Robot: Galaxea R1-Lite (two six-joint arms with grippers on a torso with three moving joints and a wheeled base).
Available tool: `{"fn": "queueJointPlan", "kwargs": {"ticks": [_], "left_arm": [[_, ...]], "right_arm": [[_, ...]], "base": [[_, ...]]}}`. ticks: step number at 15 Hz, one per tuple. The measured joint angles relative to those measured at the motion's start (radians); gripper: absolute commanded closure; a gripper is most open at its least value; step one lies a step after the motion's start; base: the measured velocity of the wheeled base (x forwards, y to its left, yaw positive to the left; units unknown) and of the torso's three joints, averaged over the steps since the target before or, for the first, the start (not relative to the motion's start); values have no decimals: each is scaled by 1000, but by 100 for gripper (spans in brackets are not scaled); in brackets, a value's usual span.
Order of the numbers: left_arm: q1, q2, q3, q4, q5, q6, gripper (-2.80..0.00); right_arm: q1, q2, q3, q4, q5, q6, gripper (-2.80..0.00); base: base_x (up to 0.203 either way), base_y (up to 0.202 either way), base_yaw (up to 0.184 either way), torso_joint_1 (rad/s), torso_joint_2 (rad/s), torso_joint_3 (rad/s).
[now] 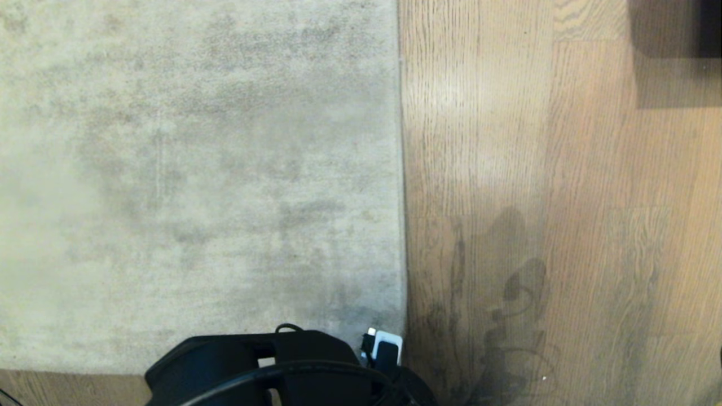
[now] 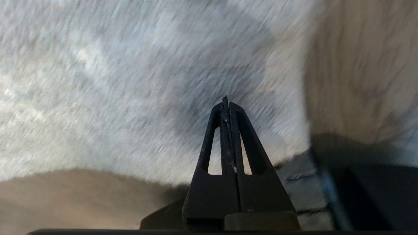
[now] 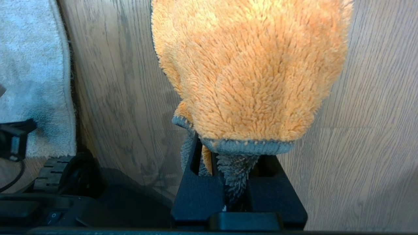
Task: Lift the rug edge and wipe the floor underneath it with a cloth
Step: Put down the rag
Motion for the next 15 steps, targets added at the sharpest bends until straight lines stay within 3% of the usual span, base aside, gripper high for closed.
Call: {"fn": "queueJointPlan", "kwargs": {"ticks": [6, 10, 15], "left_arm": [[1, 8, -41, -3, -4, 91, 0], [-19, -15, -36, 24, -8, 98, 0], [-22, -45, -43, 101, -84, 99, 0]], "right_arm": [[0, 0, 0, 0, 0, 0, 0], [0, 0, 0, 0, 0, 0, 0], [0, 0, 0, 0, 0, 0, 0]], "base": [[0, 0, 0, 0, 0, 0], [0, 0, 0, 0, 0, 0], [0, 0, 0, 0, 0, 0]]}}
